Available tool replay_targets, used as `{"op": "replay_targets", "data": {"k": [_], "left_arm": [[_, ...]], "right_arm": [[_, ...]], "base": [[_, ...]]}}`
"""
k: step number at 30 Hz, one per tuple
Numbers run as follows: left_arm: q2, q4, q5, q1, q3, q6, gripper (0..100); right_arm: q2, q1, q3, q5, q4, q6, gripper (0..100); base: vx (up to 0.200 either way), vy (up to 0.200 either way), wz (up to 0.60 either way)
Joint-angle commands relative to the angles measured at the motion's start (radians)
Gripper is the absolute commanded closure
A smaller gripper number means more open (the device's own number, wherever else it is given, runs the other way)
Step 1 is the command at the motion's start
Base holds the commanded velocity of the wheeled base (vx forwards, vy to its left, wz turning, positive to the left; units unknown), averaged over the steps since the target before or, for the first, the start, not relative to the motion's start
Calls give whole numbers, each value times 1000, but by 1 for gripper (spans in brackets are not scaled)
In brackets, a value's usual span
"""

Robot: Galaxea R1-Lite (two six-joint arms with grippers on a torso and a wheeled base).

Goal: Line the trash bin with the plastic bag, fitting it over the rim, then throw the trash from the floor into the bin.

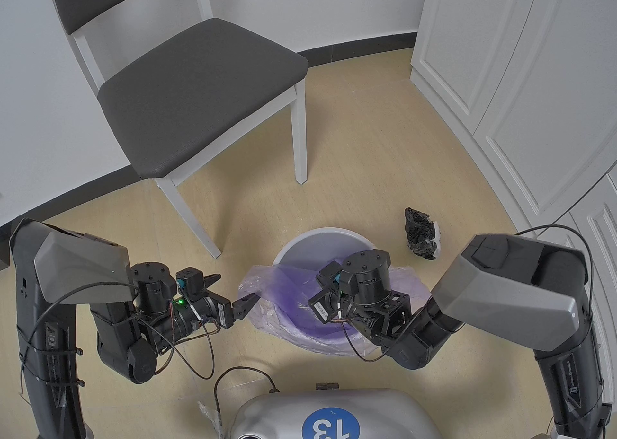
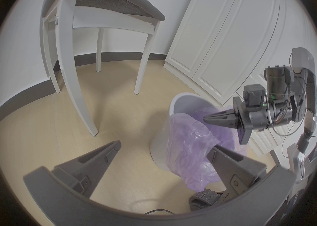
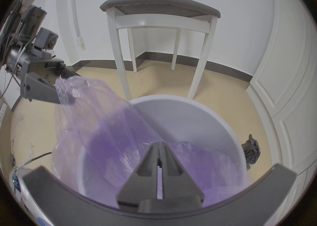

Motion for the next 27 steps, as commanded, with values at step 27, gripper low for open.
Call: {"op": "replay_targets", "data": {"k": [27], "left_arm": [[-8, -18, 0, 9, 0, -1, 0]], "right_arm": [[34, 74, -27, 7, -4, 57, 0]], "base": [[0, 0, 0]]}}
